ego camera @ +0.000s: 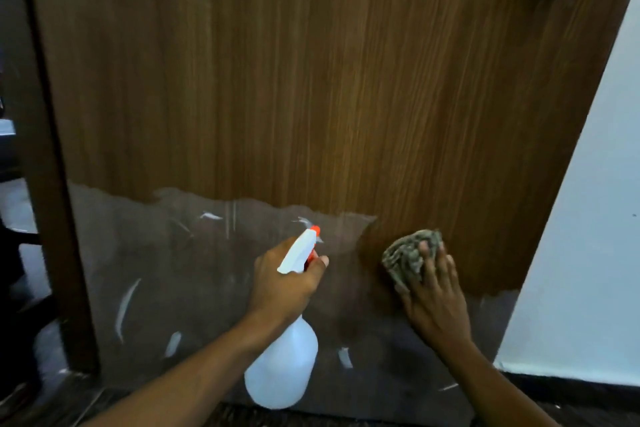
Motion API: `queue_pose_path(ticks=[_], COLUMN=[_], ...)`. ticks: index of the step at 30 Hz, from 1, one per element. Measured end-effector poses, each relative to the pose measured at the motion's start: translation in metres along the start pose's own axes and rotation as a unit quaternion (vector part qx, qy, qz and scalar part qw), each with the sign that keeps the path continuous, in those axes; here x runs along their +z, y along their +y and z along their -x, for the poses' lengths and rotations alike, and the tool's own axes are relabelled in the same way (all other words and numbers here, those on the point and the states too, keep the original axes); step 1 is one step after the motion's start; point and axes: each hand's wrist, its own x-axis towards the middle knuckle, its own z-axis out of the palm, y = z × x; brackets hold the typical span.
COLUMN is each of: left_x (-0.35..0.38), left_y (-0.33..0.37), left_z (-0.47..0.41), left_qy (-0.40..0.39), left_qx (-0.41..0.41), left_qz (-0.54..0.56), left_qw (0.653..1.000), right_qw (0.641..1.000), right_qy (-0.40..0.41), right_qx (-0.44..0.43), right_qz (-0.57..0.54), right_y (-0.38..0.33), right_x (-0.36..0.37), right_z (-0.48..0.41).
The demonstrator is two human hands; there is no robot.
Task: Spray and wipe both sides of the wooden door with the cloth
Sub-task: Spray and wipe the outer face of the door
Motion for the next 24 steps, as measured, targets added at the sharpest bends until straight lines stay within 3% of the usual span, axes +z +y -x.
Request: queue_pose_path(ticks=[2,4,5,7,9,11,14,18,19,20,24], left_x=[-0.015,-0.030,-0.038,-0.053,-0.066,-0.079,-0.098,-0.120,-0.124,-0.129,-0.139], left_y=[-0.001,0.000,-0.001,-0.003,-0.010,-0.018,-0.027,-0.035,-0.039,-0.044,-0.052], left_z=[-0.007,-0.014,-0.016,-0.018,-0.016,-0.013,-0.006,-0.005,-0.009,-0.012,-0.019], left_qy=[0.013,0.022,0.025,0.032,0.046,0.053,0.067,0.072,0.076,0.080,0.084], left_qx=[-0.017,-0.013,-0.008,0.002,0.000,-0.003,-0.020,-0.011,-0.009,-0.010,0.005], left_qz=[0.014,0.016,0.015,0.017,0.013,0.006,-0.002,-0.021,-0.022,-0.025,-0.028], left_qw=[1.000,1.000,1.000,0.999,0.999,0.999,0.998,0.997,0.997,0.996,0.996], right_qw=[0.981,0.960,0.967,0.993,0.995,0.989,0.991,0.988,0.984,0.988,0.987], right_qy=[0.026,0.062,0.071,0.076,0.062,0.042,0.026,0.059,0.068,0.066,0.057], right_qx=[0.183,0.256,0.225,0.074,-0.077,-0.142,-0.131,0.138,0.160,0.134,-0.151], right_qz=[-0.052,-0.100,-0.098,-0.055,-0.016,0.005,0.029,-0.019,-0.037,-0.042,-0.005], right_y=[-0.025,-0.061,-0.077,-0.101,-0.110,-0.101,-0.083,-0.119,-0.135,-0.151,-0.194], right_x=[-0.009,-0.019,-0.021,-0.016,-0.002,0.010,0.007,-0.023,-0.030,-0.034,-0.008], right_z=[-0.028,-0.073,-0.090,-0.101,-0.084,-0.061,-0.046,-0.094,-0.114,-0.129,-0.126])
